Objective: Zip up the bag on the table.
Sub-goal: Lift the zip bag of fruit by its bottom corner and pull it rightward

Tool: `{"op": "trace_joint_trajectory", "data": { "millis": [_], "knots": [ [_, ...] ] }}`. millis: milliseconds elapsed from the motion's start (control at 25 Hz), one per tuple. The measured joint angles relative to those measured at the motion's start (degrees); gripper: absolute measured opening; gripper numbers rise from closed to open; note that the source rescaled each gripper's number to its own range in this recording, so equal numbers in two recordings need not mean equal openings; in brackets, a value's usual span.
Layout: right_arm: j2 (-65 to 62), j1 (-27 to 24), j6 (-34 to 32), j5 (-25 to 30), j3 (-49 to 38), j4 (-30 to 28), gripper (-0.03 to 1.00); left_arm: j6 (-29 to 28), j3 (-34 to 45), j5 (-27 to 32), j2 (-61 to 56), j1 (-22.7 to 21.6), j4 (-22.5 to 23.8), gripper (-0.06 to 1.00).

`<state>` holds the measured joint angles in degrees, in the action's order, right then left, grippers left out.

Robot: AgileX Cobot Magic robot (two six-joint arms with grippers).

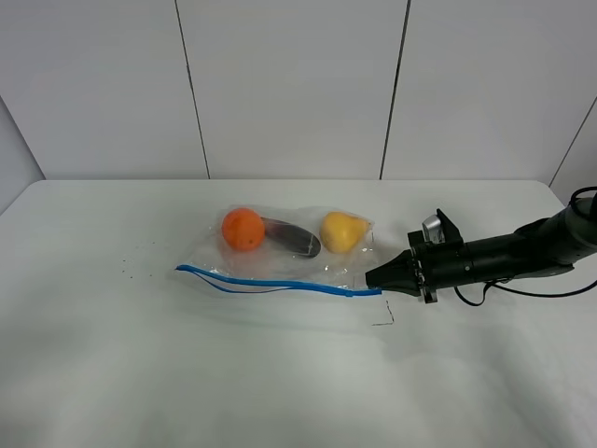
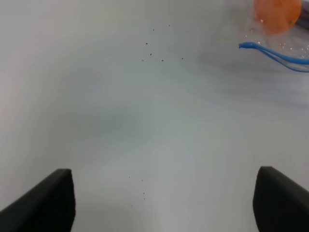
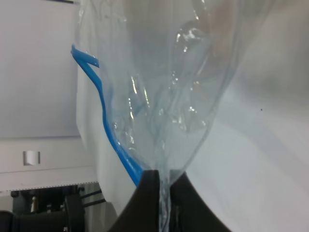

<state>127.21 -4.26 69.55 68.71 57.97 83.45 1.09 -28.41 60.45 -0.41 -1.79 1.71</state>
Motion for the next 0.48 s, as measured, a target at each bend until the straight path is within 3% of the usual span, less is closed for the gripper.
{"op": "trace_joint_trajectory", "data": {
  "millis": [480],
  "knots": [
    [-6.6,0.0,-7.2,0.1,-0.1,0.5,0.0,0.0,0.0,0.0,0.0,0.0,0.0,1.0]
  ]
}}
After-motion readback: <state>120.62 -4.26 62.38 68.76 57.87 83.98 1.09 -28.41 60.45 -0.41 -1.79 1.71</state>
